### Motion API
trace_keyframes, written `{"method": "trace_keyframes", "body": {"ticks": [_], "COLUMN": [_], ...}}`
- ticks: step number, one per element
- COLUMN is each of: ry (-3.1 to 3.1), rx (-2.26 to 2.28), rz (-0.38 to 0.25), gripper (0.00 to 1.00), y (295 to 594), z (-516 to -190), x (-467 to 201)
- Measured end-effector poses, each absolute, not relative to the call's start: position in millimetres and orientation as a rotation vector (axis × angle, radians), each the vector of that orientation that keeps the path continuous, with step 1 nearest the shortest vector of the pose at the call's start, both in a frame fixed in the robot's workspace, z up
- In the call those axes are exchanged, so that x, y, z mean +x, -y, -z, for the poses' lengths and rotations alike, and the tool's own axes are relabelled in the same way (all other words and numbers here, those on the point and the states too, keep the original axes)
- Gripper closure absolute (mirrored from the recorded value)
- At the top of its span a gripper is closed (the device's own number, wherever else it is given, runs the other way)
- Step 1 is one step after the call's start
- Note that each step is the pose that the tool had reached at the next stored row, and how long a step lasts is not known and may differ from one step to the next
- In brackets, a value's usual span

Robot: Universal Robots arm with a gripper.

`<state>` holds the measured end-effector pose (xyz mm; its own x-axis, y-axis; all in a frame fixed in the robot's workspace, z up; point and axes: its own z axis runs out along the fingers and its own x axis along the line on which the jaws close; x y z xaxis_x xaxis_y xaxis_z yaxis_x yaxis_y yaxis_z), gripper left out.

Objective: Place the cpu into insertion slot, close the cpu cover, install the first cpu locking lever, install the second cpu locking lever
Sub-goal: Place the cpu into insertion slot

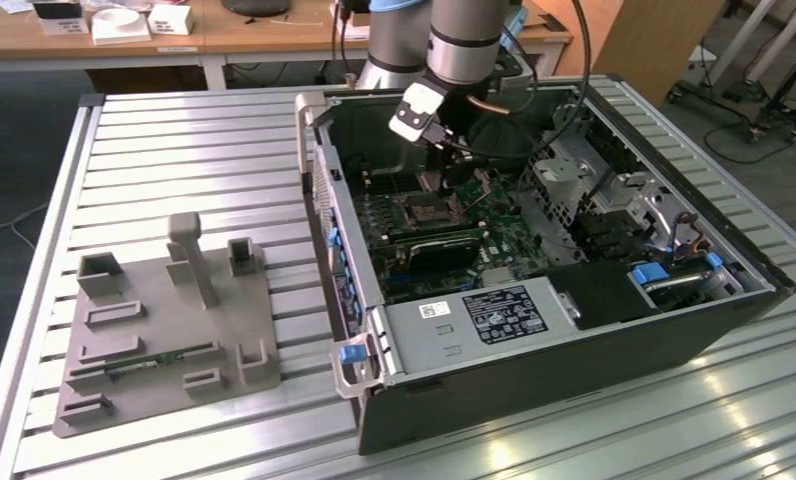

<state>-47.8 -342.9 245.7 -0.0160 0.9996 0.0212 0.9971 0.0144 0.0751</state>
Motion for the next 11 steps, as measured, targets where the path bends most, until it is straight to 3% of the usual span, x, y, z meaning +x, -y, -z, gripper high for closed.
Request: {"method": "trace_keyframes", "body": {"ticks": [11], "ry": [-2.179], "rx": [2.207], "rz": [-0.105], "gripper": [0.46], "y": [342.5], "z": [-235.6], "x": [-49.5]}}
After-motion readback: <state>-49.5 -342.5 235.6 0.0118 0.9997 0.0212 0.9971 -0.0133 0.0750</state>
